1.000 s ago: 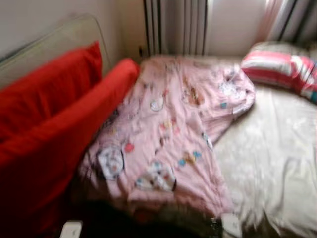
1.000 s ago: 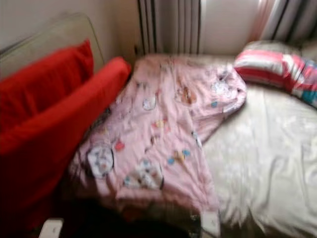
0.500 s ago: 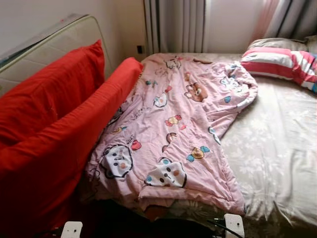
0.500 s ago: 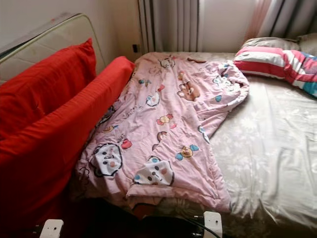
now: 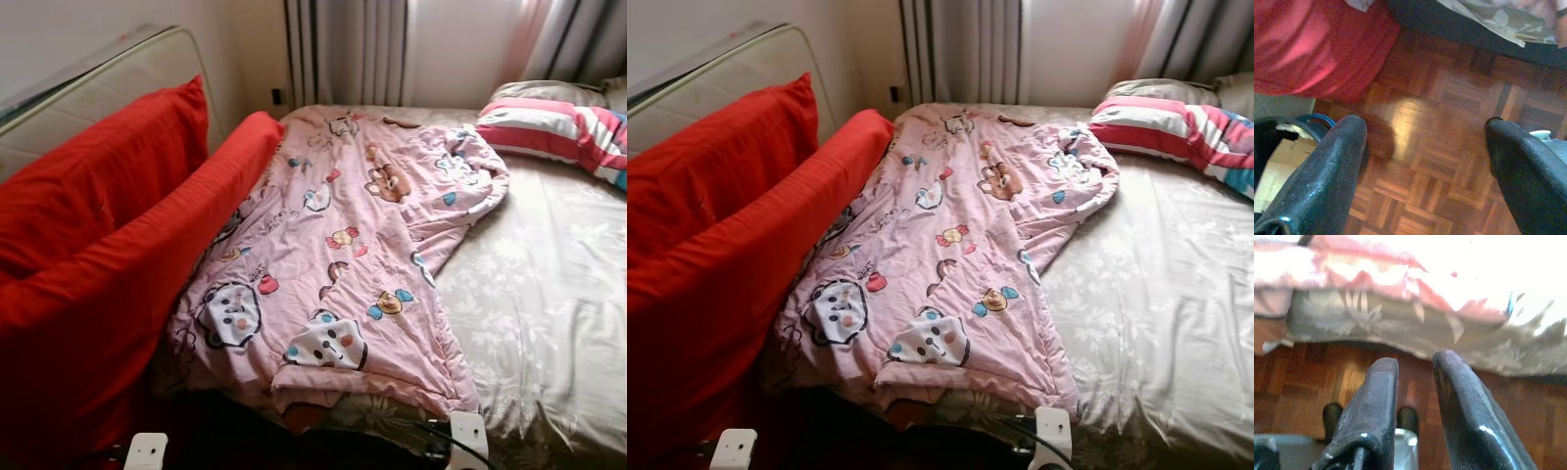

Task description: Clean up the room

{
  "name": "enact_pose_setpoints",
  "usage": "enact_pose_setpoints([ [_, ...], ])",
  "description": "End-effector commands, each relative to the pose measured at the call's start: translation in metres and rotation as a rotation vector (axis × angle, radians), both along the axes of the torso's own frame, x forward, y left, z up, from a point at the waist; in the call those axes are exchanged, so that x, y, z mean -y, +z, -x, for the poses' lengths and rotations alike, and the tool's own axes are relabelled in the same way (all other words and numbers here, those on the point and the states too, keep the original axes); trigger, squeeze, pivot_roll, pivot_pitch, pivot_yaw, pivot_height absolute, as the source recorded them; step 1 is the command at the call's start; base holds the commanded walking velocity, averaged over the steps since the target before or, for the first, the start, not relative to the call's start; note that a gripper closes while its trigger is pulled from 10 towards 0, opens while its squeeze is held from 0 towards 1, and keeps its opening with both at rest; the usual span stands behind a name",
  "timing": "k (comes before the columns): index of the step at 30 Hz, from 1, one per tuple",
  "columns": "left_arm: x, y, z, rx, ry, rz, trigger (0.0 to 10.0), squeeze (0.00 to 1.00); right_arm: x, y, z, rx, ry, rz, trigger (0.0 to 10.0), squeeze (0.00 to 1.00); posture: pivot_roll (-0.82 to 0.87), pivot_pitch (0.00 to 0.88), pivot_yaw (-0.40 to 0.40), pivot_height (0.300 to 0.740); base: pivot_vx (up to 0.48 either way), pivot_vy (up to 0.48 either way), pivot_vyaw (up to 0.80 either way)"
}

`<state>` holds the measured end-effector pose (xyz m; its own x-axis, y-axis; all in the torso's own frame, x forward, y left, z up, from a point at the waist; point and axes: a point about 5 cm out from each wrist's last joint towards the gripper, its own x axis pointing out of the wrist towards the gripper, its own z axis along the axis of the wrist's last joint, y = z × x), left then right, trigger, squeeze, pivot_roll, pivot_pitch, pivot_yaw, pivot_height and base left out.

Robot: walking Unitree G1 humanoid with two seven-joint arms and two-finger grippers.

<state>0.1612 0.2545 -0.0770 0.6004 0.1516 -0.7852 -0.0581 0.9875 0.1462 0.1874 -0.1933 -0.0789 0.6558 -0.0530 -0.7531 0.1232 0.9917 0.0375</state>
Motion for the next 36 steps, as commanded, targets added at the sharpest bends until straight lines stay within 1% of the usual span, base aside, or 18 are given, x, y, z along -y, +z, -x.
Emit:
enact_pose_setpoints([
  [1, 0.001, -0.002, 0.002, -0.012, 0.030, 0.008, 10.0, 0.00, 0.004, 0.005, -0.007, 0.032, -0.005, 0.002, 10.0, 0.00, 0.04, 0.000, 0.059, 0.740, 0.000, 0.000, 0.00],
  [2, 0.005, -0.003, 0.001, -0.013, 0.028, 0.013, 10.0, 0.00, 0.009, 0.007, -0.010, 0.039, -0.019, 0.010, 10.0, 0.00, 0.03, 0.000, 0.061, 0.740, 0.000, 0.000, 0.00],
  [3, 0.005, -0.003, 0.001, -0.013, 0.028, 0.013, 10.0, 0.00, 0.009, 0.007, -0.010, 0.039, -0.019, 0.010, 10.0, 0.00, 0.03, 0.000, 0.061, 0.740, 0.000, 0.000, 0.00],
  [6, 0.015, -0.005, -0.001, -0.010, 0.025, 0.028, 10.0, 0.00, 0.018, 0.013, -0.017, 0.074, -0.094, 0.005, 10.0, 0.00, 0.03, 0.000, 0.071, 0.740, 0.000, 0.000, 0.00],
  [10, 0.022, -0.006, -0.002, -0.002, 0.021, 0.041, 10.0, 0.00, 0.020, 0.013, -0.017, 0.078, -0.115, 0.000, 10.0, 0.00, 0.02, 0.000, 0.060, 0.740, 0.000, 0.000, 0.00],
  [11, 0.024, -0.006, -0.002, 0.000, 0.024, 0.043, 10.0, 0.00, 0.018, 0.012, -0.016, 0.069, -0.112, -0.003, 10.0, 0.00, 0.01, 0.000, 0.055, 0.740, 0.000, 0.000, 0.00],
  [16, 0.027, -0.007, -0.001, 0.000, 0.026, 0.053, 10.0, 0.00, 0.015, 0.007, -0.009, 0.036, -0.083, -0.008, 10.0, 0.00, -0.01, 0.000, 0.036, 0.740, 0.000, 0.000, 0.00],
  [18, 0.029, -0.008, -0.001, 0.000, 0.029, 0.062, 10.0, 0.00, 0.019, 0.002, 0.001, -0.001, -0.083, 0.002, 10.0, 0.00, -0.02, 0.000, 0.034, 0.740, 0.000, 0.000, 0.00],
  [20, 0.030, -0.008, -0.001, -0.002, 0.030, 0.067, 10.0, 0.00, 0.024, 0.000, 0.007, -0.021, -0.094, 0.018, 10.0, 0.00, -0.03, 0.000, 0.035, 0.740, 0.000, 0.000, 0.00],
  [28, 0.031, -0.009, 0.001, -0.003, 0.046, 0.077, 10.0, 0.00, 0.028, 0.000, 0.010, -0.018, -0.120, 0.005, 10.0, 0.00, -0.03, 0.000, 0.031, 0.740, 0.000, 0.000, 0.00],
  [31, 0.031, -0.009, 0.002, -0.001, 0.054, 0.078, 10.0, 0.00, 0.029, 0.000, 0.009, -0.014, -0.118, 0.006, 10.0, 0.00, -0.02, 0.000, 0.026, 0.740, 0.000, 0.000, -0.75],
  [36, 0.031, -0.009, 0.002, 0.001, 0.060, 0.082, 10.0, 0.00, 0.033, 0.003, 0.007, 0.008, -0.124, 0.014, 10.0, 0.00, -0.02, 0.000, 0.028, 0.740, 0.000, 0.000, 0.00],
])
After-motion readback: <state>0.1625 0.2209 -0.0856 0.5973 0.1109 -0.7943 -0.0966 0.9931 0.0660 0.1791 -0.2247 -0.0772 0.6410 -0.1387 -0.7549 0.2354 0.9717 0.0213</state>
